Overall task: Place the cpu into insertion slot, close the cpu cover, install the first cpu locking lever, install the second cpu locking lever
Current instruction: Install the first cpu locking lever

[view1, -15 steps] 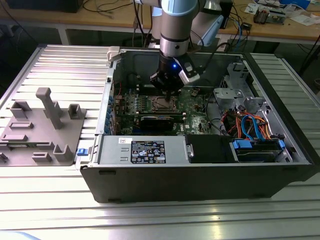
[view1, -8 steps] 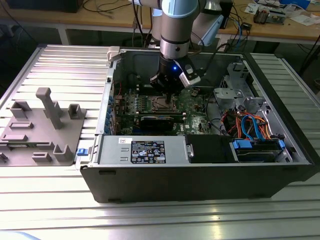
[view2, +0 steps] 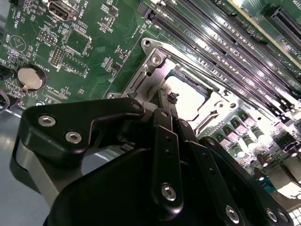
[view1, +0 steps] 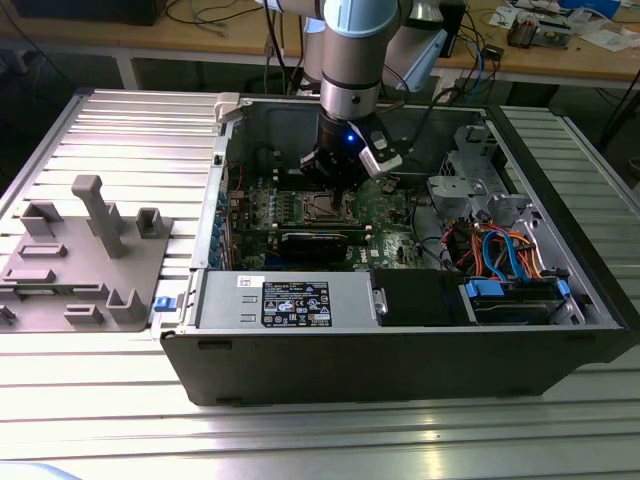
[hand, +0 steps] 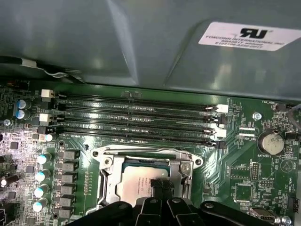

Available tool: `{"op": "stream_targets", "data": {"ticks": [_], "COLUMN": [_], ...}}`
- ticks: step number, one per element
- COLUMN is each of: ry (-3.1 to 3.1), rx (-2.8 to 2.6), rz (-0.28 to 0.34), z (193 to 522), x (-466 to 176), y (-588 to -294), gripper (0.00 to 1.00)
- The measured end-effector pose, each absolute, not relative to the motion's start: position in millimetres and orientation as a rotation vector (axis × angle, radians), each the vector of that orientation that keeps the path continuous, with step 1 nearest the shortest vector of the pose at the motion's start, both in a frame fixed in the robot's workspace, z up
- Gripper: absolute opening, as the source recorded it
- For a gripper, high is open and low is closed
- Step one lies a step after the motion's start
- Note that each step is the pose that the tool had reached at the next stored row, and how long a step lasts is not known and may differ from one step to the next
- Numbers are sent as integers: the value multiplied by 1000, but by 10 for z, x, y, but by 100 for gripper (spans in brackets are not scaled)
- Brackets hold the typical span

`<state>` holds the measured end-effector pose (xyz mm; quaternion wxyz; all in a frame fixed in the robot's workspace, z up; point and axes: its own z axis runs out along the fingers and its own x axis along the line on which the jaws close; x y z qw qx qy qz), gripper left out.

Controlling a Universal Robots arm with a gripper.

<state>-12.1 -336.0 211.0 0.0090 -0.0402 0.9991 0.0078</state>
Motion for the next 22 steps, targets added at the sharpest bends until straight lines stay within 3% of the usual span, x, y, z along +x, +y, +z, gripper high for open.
{"op": "stream_targets", "data": {"ticks": [22], "ry": [3121], "rx": [-126], "rz": [24], "z": [2228], "x": [-121], "y": [-3374], "gripper": [11]}}
